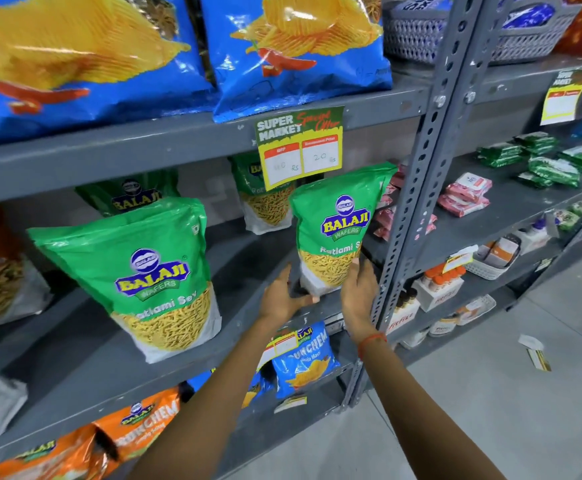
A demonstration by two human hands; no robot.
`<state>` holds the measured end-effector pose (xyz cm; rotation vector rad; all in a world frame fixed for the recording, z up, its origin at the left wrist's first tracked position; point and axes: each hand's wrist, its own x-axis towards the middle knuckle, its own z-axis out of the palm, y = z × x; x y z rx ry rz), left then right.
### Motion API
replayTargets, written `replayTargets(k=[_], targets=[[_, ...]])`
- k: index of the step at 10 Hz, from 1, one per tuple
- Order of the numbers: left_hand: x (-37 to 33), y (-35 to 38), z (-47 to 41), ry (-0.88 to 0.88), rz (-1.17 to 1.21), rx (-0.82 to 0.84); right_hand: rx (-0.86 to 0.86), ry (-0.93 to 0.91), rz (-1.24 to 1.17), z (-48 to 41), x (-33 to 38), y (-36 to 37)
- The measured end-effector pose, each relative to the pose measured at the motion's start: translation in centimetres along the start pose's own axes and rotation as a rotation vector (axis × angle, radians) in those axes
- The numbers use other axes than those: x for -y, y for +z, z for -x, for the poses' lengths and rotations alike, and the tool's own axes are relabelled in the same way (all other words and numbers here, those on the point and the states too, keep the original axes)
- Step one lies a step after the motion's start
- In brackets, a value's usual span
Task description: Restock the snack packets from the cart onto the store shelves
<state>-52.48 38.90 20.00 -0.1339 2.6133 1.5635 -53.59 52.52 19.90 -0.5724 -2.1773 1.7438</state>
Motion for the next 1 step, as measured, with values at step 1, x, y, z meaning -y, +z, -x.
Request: replayTargets(k=[1], targets=[[-0.53,-2.82,4.14,0.088,-0.149,-0.219,-0.133,-0.073,0.079,4.69,1.19,1.9]])
